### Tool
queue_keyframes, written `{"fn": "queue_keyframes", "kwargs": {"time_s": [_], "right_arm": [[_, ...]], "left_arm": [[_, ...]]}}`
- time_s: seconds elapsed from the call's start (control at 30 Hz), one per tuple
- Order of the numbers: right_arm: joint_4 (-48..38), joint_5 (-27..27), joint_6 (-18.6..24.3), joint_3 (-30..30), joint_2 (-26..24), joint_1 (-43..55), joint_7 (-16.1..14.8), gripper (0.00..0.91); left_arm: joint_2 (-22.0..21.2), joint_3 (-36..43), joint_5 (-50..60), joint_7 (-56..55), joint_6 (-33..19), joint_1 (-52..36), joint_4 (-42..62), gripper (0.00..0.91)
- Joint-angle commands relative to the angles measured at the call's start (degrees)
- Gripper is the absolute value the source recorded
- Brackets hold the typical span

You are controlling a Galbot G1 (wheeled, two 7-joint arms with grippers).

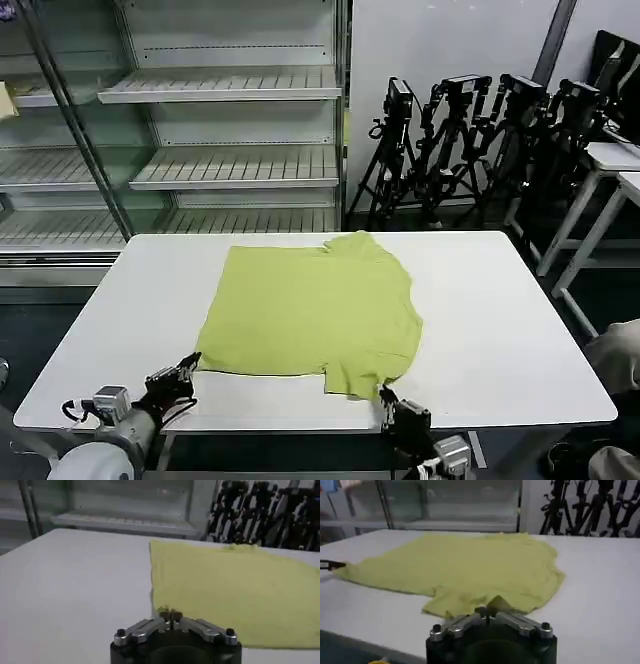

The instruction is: Fold and organize the clothes.

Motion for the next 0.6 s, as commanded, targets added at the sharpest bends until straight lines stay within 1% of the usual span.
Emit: {"fn": "queue_keyframes", "kwargs": {"time_s": [0.03,0.17,0.33,0.6], "right_arm": [[-3.95,0.71,-0.58,0.06,0.11,10.34,-0.48,0.000],[-7.41,1.46,-1.29,-0.44,0.48,14.96,-0.45,0.000],[-11.88,1.49,-1.76,-1.50,0.87,20.30,-0.58,0.000],[-17.20,1.62,-3.00,-3.14,1.42,27.96,-0.52,0.000]], "left_arm": [[0.63,1.39,-0.33,0.06,-1.21,-7.04,3.51,0.010],[1.03,1.77,-0.32,-0.08,-1.38,-9.75,6.47,0.010],[1.25,2.84,0.19,0.17,-2.75,-9.85,8.06,0.010],[1.97,3.70,0.24,0.55,-2.63,-13.25,10.66,0.010]]}}
